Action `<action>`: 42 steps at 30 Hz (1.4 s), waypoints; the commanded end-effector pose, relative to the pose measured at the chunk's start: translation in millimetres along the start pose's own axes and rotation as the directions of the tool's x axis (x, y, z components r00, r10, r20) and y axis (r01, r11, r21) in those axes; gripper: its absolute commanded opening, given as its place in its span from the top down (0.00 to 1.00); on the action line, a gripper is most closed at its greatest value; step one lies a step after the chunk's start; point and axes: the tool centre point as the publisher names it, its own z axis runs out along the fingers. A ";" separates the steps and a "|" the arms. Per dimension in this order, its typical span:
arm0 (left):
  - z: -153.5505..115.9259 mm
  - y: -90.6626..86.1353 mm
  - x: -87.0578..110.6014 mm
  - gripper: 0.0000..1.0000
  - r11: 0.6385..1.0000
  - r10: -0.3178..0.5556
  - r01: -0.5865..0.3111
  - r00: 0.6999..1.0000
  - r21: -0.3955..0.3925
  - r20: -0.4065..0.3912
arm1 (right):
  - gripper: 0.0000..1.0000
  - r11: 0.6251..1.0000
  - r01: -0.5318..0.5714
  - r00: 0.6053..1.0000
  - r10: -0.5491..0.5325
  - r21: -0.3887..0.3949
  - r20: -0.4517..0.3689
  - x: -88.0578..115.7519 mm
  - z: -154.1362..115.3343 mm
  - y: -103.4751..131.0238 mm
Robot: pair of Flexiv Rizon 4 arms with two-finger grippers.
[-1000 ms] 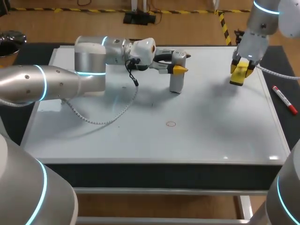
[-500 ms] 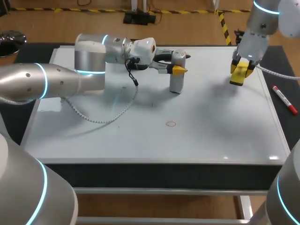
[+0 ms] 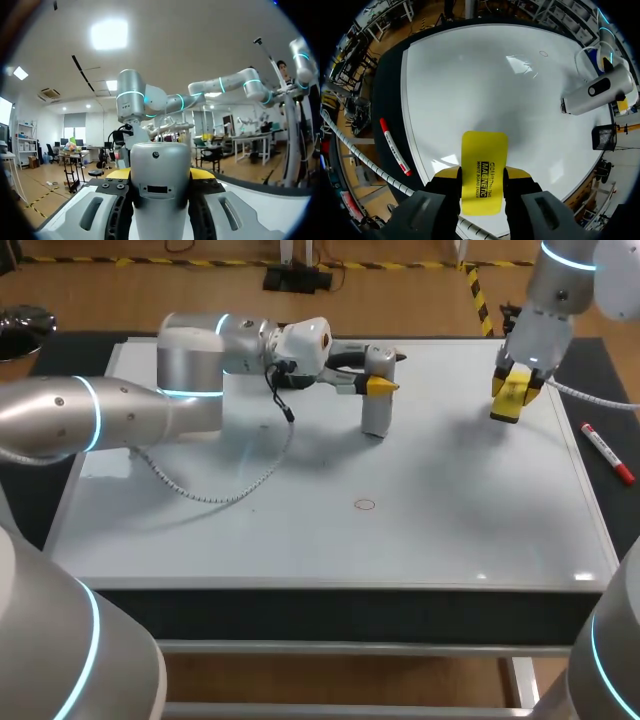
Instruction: Pick up the inspection probe, press it on each red-marked spot on the whiteboard one by one, put down the probe, pick up the eraser, and wipe off all the red marks.
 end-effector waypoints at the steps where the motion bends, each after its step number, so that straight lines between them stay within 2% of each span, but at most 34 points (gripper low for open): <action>1: -21.4 -24.0 4.4 1.00 1.000 0.009 -0.009 1.000 -0.013 0.021 | 1.00 1.000 0.002 1.000 -0.002 0.001 -0.002 0.8 -1.3 -0.1; 4: -41.3 -41.3 8.0 1.00 0.999 0.022 -0.021 0.999 -0.026 0.042 | 1.00 1.000 0.002 1.000 -0.002 0.001 -0.002 0.8 -1.3 -0.1; 8: -67.4 -53.0 16.1 1.00 0.999 0.038 -0.035 0.996 -0.031 0.079 | 1.00 1.000 0.002 1.000 -0.002 0.001 -0.002 0.8 -1.3 -0.1; 19: -142.6 -62.8 42.4 1.00 0.998 0.049 -0.041 0.977 -0.041 0.209 | 1.00 1.000 0.002 1.000 -0.002 0.001 -0.002 0.8 -1.3 -0.1; 24: -167.5 -65.4 54.9 1.00 0.998 0.049 -0.035 0.968 -0.059 0.244 | 1.00 1.000 0.002 1.000 -0.002 0.001 -0.002 0.8 -1.3 -0.1; 30: -183.5 -66.4 63.5 1.00 0.997 0.045 -0.028 0.961 -0.065 0.272 | 1.00 1.000 0.002 1.000 -0.002 0.001 -0.002 0.8 -1.3 -0.1; 42: -189.0 -65.3 67.2 1.00 0.998 0.026 -0.006 0.956 -0.070 0.291 | 1.00 1.000 0.002 1.000 -0.002 0.001 -0.002 0.8 -1.3 -0.1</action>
